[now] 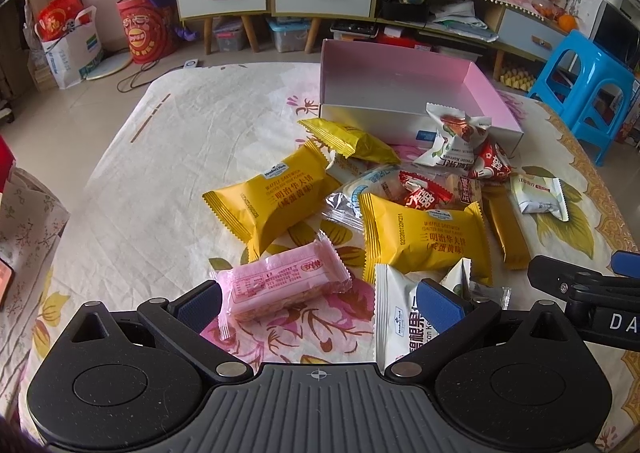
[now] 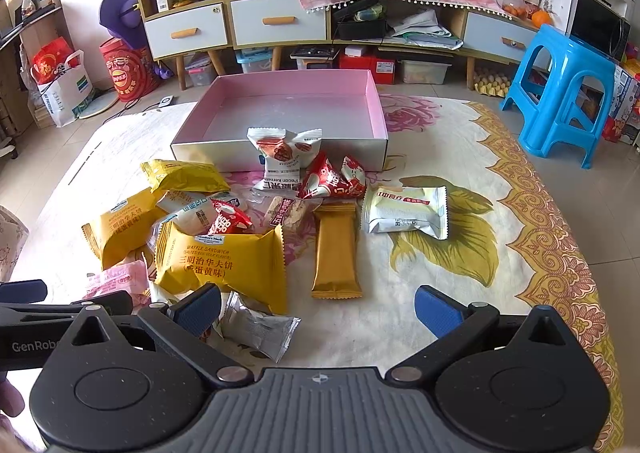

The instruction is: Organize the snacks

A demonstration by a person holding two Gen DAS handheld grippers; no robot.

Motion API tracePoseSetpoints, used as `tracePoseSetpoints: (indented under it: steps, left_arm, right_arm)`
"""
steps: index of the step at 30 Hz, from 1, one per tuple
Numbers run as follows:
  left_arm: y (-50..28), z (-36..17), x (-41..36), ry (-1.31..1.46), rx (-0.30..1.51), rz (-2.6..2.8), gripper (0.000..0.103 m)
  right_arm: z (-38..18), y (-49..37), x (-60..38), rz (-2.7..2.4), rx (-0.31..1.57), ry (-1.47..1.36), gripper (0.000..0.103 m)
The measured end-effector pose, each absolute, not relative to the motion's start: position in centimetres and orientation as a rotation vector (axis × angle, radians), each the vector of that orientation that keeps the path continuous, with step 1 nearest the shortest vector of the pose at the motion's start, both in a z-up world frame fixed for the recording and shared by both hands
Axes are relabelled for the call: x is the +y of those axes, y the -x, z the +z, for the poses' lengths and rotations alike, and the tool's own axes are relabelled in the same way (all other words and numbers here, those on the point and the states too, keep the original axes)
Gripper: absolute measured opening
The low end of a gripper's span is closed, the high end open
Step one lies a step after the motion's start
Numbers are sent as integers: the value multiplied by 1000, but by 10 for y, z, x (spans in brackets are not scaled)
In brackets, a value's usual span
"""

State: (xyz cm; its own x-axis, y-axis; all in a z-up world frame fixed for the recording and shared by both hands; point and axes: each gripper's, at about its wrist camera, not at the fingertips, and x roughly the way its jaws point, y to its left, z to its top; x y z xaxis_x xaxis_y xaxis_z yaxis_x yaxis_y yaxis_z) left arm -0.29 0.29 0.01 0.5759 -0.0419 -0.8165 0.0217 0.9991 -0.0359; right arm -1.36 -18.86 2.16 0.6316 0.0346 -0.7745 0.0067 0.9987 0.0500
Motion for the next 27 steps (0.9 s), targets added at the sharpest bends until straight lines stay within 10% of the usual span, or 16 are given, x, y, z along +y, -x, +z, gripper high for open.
tracePoseSetpoints:
  steps: [27]
  left_arm:
    - [3, -2, 3, 24, 958, -39, 103]
  right_arm:
    - [21, 14, -190, 10, 886, -58, 95]
